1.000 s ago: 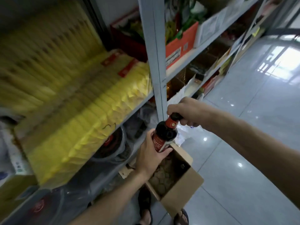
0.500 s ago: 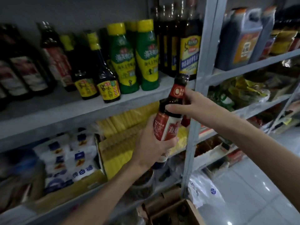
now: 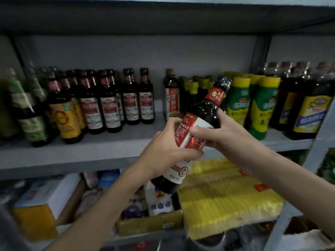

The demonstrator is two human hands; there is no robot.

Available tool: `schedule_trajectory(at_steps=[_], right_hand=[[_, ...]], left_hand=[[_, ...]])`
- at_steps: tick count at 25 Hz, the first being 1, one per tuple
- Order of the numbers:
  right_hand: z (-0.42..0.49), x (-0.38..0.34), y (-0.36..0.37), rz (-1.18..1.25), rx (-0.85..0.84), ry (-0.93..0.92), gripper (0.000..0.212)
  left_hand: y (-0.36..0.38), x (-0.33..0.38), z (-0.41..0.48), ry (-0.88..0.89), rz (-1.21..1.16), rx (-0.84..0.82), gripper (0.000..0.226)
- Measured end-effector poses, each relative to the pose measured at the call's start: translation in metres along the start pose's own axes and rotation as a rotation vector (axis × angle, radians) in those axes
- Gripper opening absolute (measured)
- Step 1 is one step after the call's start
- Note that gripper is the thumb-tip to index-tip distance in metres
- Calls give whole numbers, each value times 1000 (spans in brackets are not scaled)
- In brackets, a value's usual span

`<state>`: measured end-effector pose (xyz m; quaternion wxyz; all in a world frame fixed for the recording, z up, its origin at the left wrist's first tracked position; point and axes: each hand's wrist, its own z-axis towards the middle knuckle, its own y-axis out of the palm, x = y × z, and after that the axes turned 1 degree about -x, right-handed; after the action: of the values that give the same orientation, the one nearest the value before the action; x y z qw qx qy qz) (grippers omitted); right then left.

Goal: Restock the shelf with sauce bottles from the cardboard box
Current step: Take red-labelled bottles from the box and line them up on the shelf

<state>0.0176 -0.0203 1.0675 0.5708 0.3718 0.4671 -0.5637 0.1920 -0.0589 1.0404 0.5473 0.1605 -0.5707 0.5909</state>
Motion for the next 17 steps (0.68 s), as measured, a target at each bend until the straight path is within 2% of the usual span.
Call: schedule_trajectory(at_steps=[5,9,12,17], right_hand=[[67,-5,112,33,90,-46,48],[114,-7,160,36,158,-52,36],[140,-2,178,3,107,-9,29],[165,16,181,-50,6,81,35]], left_hand=[[-112,-53,-10,4,-66,9,60],[-163,-94,-10,-19,-45,17,53],[-183,-118,0,-11,-19,27,52],[-188,-137,28,4,5,27,55]])
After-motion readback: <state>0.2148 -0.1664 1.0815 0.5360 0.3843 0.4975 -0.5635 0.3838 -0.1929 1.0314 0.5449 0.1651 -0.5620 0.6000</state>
